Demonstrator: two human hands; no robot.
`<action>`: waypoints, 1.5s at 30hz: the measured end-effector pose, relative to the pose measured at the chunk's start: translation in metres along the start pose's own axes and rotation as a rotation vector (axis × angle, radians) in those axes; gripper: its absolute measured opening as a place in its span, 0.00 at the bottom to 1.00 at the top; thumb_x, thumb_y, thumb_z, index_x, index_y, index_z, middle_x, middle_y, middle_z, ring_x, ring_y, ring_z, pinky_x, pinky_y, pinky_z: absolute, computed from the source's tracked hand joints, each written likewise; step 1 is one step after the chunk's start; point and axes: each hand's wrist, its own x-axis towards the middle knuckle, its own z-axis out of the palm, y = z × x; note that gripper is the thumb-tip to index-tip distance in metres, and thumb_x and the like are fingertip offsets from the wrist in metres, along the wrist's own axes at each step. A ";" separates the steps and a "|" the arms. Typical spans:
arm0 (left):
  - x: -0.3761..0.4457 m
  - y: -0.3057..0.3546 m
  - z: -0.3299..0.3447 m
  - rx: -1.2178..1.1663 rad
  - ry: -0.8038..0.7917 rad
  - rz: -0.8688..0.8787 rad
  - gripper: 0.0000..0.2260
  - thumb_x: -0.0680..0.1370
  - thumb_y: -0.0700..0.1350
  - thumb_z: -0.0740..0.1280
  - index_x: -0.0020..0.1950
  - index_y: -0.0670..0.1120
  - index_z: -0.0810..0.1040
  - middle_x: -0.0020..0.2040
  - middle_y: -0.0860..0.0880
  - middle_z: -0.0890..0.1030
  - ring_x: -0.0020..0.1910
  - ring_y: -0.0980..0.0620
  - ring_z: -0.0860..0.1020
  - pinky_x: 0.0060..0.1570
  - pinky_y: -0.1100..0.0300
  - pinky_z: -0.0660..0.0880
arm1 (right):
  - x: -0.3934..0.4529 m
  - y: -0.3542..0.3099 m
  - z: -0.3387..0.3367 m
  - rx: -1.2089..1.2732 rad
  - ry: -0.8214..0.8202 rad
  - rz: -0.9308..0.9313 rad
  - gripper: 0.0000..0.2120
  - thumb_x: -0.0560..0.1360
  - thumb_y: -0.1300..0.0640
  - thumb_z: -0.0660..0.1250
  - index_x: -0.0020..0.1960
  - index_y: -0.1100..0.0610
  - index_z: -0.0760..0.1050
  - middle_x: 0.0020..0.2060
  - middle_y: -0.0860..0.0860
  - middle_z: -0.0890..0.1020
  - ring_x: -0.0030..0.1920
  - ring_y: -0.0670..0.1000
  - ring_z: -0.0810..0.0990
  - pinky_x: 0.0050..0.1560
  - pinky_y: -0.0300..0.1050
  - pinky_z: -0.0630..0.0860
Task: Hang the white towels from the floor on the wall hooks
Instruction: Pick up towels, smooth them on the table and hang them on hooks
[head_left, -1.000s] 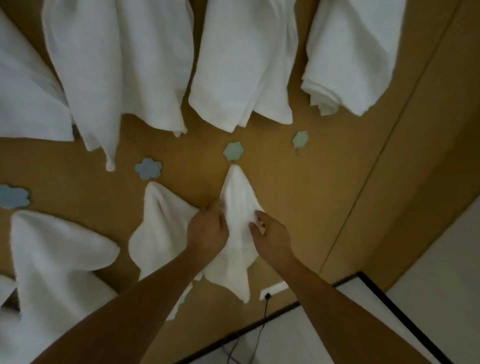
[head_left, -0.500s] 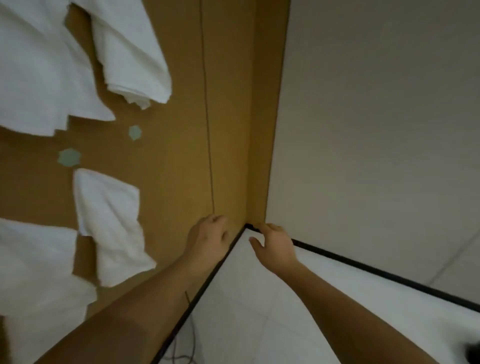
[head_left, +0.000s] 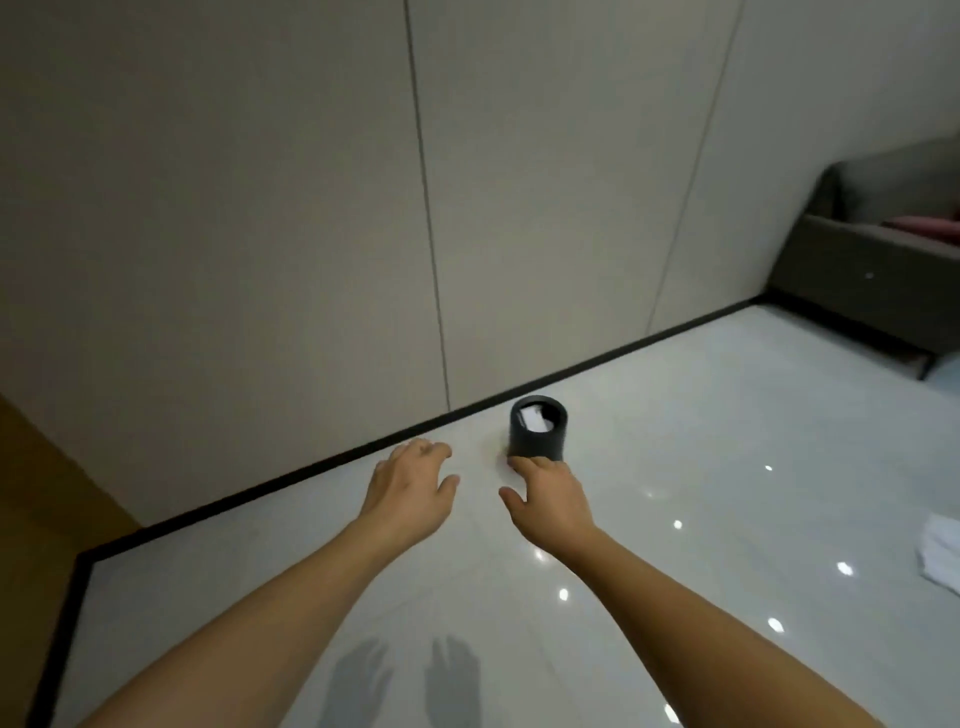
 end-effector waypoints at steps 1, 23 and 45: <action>0.016 0.031 0.013 -0.004 -0.039 0.045 0.20 0.81 0.54 0.61 0.71 0.51 0.70 0.69 0.50 0.72 0.66 0.49 0.71 0.65 0.52 0.70 | -0.002 0.030 -0.014 -0.008 0.007 0.057 0.23 0.80 0.45 0.62 0.73 0.50 0.68 0.66 0.51 0.76 0.66 0.55 0.72 0.66 0.51 0.72; 0.323 0.474 0.223 -0.038 -0.530 0.913 0.21 0.81 0.55 0.60 0.73 0.50 0.68 0.71 0.48 0.71 0.67 0.46 0.71 0.66 0.52 0.69 | 0.041 0.428 -0.174 0.083 0.268 1.062 0.25 0.80 0.46 0.62 0.74 0.52 0.67 0.67 0.52 0.75 0.68 0.55 0.71 0.67 0.50 0.70; 0.472 0.844 0.444 0.152 -0.749 1.168 0.21 0.81 0.53 0.61 0.73 0.49 0.69 0.70 0.47 0.72 0.67 0.45 0.70 0.66 0.50 0.69 | 0.074 0.811 -0.261 0.388 0.361 1.392 0.22 0.80 0.49 0.62 0.73 0.55 0.70 0.67 0.54 0.76 0.68 0.54 0.72 0.65 0.44 0.68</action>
